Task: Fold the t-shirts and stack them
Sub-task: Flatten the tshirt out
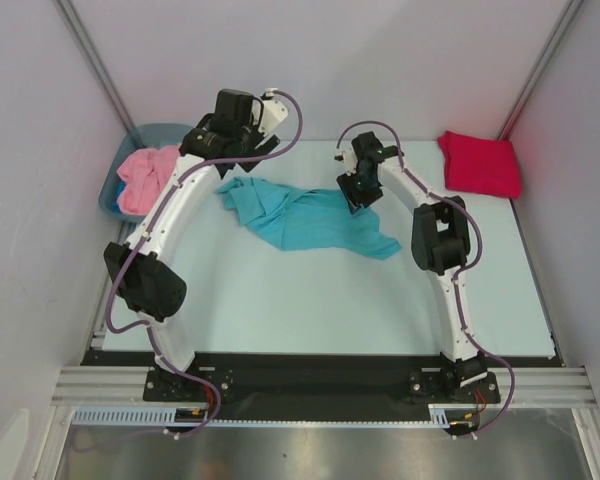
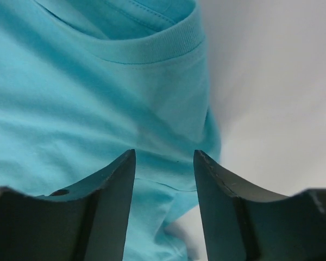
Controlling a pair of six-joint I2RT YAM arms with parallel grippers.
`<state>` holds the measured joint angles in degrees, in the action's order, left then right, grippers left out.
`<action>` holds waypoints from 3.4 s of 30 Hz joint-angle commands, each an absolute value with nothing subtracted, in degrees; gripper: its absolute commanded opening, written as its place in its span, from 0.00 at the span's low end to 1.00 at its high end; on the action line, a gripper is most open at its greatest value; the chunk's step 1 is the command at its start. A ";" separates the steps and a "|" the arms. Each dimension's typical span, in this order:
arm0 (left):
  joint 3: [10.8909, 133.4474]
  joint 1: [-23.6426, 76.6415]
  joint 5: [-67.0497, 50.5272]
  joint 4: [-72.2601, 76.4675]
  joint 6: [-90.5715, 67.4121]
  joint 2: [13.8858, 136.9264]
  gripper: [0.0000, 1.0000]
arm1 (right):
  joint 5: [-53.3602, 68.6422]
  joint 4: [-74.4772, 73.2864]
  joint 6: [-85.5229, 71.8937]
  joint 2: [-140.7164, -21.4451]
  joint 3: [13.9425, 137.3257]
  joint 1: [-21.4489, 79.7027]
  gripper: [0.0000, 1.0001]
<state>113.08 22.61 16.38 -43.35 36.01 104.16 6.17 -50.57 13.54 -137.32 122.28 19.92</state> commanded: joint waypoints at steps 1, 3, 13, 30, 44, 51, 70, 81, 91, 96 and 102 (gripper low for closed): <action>115.31 23.03 17.40 -41.75 35.25 103.27 0.90 | 6.59 -49.67 12.22 -137.46 123.75 19.42 0.51; 115.31 23.20 17.31 -41.84 35.24 103.18 0.90 | 6.33 -48.70 11.60 -137.20 122.35 19.07 0.51; 115.31 23.91 17.40 -41.75 35.77 102.39 0.90 | 4.48 -46.14 10.90 -134.74 117.16 17.32 0.59; 114.43 23.91 17.49 -41.66 38.23 100.64 0.90 | -5.18 -44.04 8.88 -124.37 103.12 9.41 0.00; 112.95 25.13 13.63 -41.57 41.74 101.95 0.92 | -15.82 -41.22 8.35 -113.55 89.47 2.19 0.00; 103.11 29.87 -2.27 -40.52 45.17 103.00 1.00 | -15.91 -41.75 10.20 -115.93 91.75 2.55 0.66; 104.24 39.02 -12.83 -18.91 46.84 121.64 1.00 | -12.66 -43.07 9.76 -120.50 96.59 7.38 0.66; 101.43 39.73 -16.44 -15.56 51.14 123.92 1.00 | -13.45 -43.42 10.55 -119.36 96.85 6.24 0.66; 99.14 39.90 -16.79 -16.52 57.83 125.86 0.98 | -12.22 -43.86 9.67 -119.62 96.59 6.59 0.66; 99.75 39.90 -17.75 -16.79 58.71 127.35 0.81 | -11.69 -43.86 9.58 -119.53 95.80 7.21 0.66; 100.72 39.90 -18.46 -18.28 59.50 128.49 0.34 | -11.78 -44.21 9.49 -119.44 95.71 8.00 0.66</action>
<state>99.39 39.44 -15.53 -17.65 57.95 128.14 -12.36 -43.22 10.09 -120.44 94.67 7.40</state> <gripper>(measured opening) 0.392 0.665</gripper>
